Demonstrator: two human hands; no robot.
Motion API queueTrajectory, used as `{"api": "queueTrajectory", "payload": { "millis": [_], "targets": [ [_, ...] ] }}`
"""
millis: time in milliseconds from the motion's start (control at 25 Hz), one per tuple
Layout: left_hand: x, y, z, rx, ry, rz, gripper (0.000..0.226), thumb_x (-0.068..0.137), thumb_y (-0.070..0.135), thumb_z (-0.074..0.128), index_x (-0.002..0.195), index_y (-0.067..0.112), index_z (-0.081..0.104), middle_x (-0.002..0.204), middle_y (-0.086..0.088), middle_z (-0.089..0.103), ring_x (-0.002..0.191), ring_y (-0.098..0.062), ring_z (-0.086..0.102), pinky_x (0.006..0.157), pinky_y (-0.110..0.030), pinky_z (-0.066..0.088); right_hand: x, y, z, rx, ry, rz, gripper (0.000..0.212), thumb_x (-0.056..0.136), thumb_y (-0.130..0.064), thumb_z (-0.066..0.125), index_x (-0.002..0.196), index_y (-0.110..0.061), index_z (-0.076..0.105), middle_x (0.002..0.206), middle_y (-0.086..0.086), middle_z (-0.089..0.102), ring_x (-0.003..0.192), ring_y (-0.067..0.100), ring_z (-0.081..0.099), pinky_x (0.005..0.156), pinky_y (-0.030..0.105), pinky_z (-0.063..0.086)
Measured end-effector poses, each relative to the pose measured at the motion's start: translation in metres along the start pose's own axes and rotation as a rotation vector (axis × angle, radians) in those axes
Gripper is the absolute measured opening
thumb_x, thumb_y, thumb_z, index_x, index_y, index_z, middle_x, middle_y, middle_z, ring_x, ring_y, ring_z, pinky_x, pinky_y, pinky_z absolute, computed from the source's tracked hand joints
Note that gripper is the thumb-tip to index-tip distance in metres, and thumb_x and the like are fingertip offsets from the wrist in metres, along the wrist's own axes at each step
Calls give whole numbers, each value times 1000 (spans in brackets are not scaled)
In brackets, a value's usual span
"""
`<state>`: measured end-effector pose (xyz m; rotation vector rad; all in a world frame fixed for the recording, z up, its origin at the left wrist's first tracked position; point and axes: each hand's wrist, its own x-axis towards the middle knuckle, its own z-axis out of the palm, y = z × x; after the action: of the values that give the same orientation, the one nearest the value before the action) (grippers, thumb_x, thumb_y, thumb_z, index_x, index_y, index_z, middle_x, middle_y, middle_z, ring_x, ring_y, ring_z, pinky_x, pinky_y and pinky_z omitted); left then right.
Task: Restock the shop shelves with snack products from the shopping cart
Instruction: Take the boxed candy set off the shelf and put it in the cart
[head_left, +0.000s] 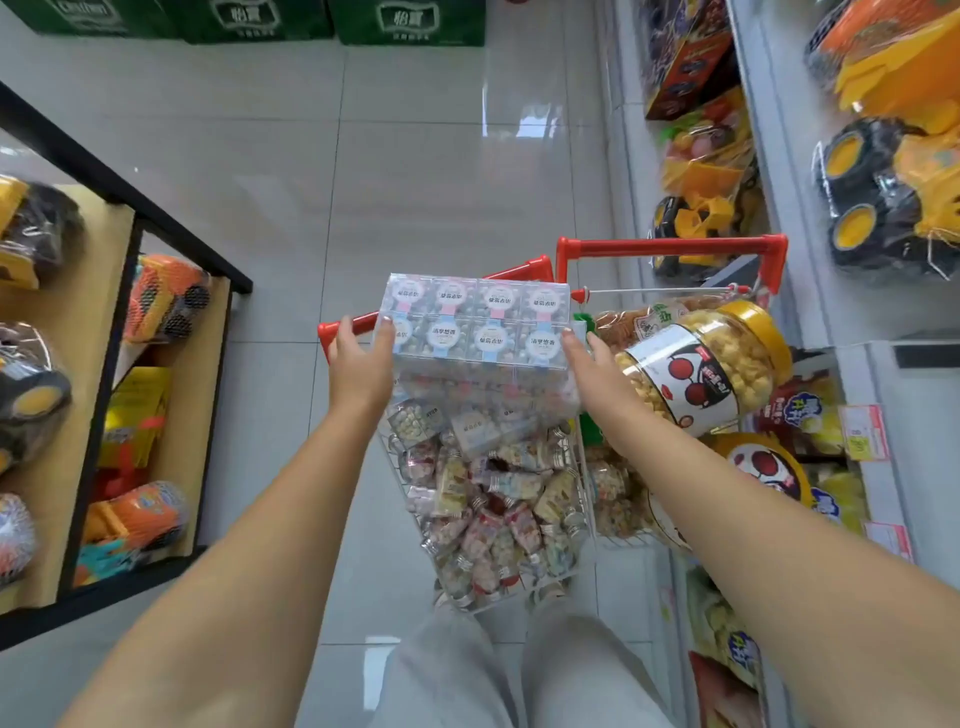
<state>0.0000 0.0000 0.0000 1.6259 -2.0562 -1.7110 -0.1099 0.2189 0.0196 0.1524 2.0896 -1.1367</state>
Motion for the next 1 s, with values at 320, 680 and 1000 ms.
{"api": "queueTrajectory", "payload": {
  "millis": [320,680,1000],
  "targets": [
    [32,-16,3,-312,-403,-309,48,93,58,54,128,26,60,129,-5,65,117,-24,61,91,-43,51,38,8,10,170,-80,194,109,77,-69,63,156,-25,2,163,1,8,146,32,21,113,52,25],
    [13,-16,13,-411,-331,-258,30,95,45,56,117,27,65,114,0,72,113,-20,63,81,-41,55,18,22,12,417,-76,84,106,55,-74,76,145,-35,37,145,-5,48,128,22,50,105,54,41],
    [-50,37,10,-311,-428,-6,32,97,44,54,126,32,61,119,4,68,110,-16,65,95,-47,53,-63,13,-34,606,119,-72,55,74,-48,72,126,-42,57,124,-11,66,113,15,62,99,43,48]
  ]
}}
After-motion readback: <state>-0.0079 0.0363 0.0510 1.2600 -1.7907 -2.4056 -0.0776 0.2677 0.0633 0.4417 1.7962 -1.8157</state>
